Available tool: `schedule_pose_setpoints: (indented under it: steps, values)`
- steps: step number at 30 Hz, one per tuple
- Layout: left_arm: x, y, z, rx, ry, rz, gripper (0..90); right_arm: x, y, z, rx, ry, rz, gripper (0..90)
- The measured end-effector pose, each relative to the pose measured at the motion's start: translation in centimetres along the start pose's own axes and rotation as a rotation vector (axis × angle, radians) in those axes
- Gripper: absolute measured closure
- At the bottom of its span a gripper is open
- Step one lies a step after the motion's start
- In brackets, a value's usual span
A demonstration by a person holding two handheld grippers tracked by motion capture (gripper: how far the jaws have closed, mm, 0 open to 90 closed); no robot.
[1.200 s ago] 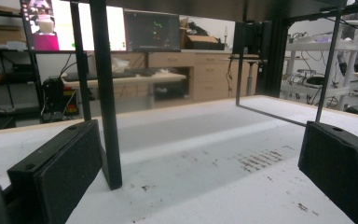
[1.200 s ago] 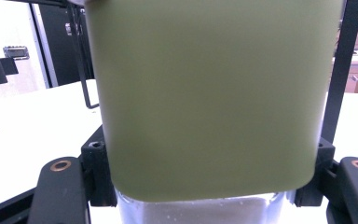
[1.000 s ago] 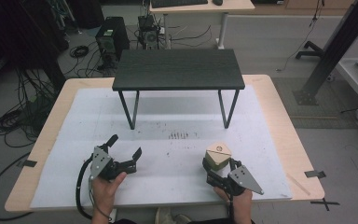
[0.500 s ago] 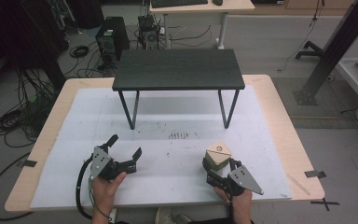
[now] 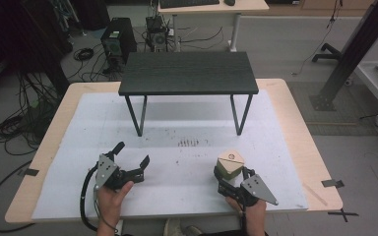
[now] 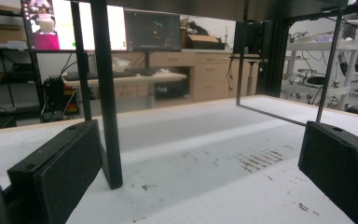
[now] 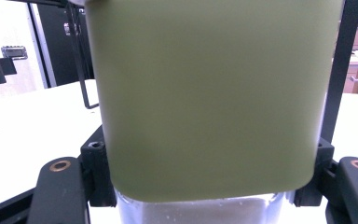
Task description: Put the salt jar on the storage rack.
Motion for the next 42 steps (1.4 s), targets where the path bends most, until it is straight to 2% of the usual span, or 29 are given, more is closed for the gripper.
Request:
schedule_pose_setpoints:
  steps: [21, 42]
  values:
    - [0.0, 0.0, 0.0, 0.001, 0.003, -0.001, 0.4, -0.6, 0.1, 0.0, -0.017, 0.015, 0.009, 29.5]
    - [0.0, 0.0, 0.0, 0.002, 0.003, -0.002, 0.4, -5.9, 0.4, 1.0, -0.031, 0.002, -0.002, 29.6]
Point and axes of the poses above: each handheld gripper's, and its own axes: z roughly forward along the jaws, x roughly out of its underside, y roughly to its left, the point moved 6 cm from there along z, roughly forward along the jaws, and after that the axes turned 11 degrees about -x, right-handed, at the moved point
